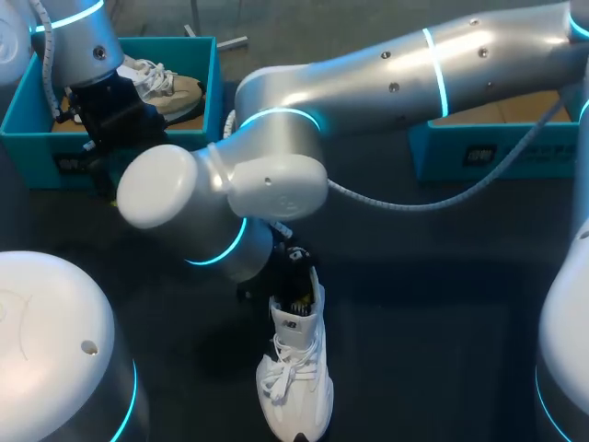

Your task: Take the shoe out of the shoebox, open the shoe tongue, remove and reinsert the insole, then place the shoe into the shoebox

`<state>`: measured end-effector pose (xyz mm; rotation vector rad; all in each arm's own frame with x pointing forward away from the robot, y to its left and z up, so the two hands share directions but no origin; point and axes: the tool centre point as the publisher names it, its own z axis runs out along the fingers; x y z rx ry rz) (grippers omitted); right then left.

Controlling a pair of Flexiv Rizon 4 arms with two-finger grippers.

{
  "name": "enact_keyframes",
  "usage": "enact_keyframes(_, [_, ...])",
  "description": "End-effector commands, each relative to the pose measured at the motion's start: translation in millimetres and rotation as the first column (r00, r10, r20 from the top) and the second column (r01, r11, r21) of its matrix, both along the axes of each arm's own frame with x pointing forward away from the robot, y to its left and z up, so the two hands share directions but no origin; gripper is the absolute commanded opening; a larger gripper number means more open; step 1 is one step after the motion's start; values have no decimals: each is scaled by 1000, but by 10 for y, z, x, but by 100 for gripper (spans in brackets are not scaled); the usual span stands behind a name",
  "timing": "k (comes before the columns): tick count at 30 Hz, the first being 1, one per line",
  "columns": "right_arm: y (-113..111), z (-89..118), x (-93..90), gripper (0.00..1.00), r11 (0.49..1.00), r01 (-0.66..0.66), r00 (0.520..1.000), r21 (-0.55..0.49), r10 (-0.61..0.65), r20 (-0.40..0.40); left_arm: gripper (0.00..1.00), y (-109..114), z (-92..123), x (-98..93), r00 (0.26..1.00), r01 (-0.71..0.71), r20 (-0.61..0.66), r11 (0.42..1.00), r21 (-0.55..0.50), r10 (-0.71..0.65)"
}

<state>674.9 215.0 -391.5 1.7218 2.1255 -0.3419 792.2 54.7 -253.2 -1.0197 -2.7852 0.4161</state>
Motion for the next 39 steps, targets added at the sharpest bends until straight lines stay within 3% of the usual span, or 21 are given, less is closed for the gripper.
enact_keyframes(1, [-12, -72, -28, 0, 797, 568, 763, 204, -603, 232, 100, 4, -1, -7, 1000, -1, 2, 1000, 2, 1])
enact_keyframes(4, [11, -43, -46, 0, 800, 553, 767, 232, -598, 232, 100, 4, -1, -7, 1000, -1, 2, 1000, 2, 1])
enact_keyframes(11, [2, 344, -107, 0, 811, 542, 745, 218, -585, 322, 100, 4, -1, -7, 1000, -1, 2, 1000, 2, 1])
enact_keyframes(15, [-46, 421, -106, 0, 811, 548, 735, 206, -584, 344, 100, 4, -1, -7, 1000, -1, 2, 1000, 2, 1])
enact_keyframes(25, [-69, 230, -49, 0, 796, 562, 735, 225, -605, 306, 100, 4, -1, -7, 1000, -1, 2, 1000, 2, 1])
enact_keyframes(39, [-160, 11, -67, 0, 747, 631, 694, 211, -664, 277, 100, 4, -1, -7, 1000, -1, 2, 1000, 2, 1])
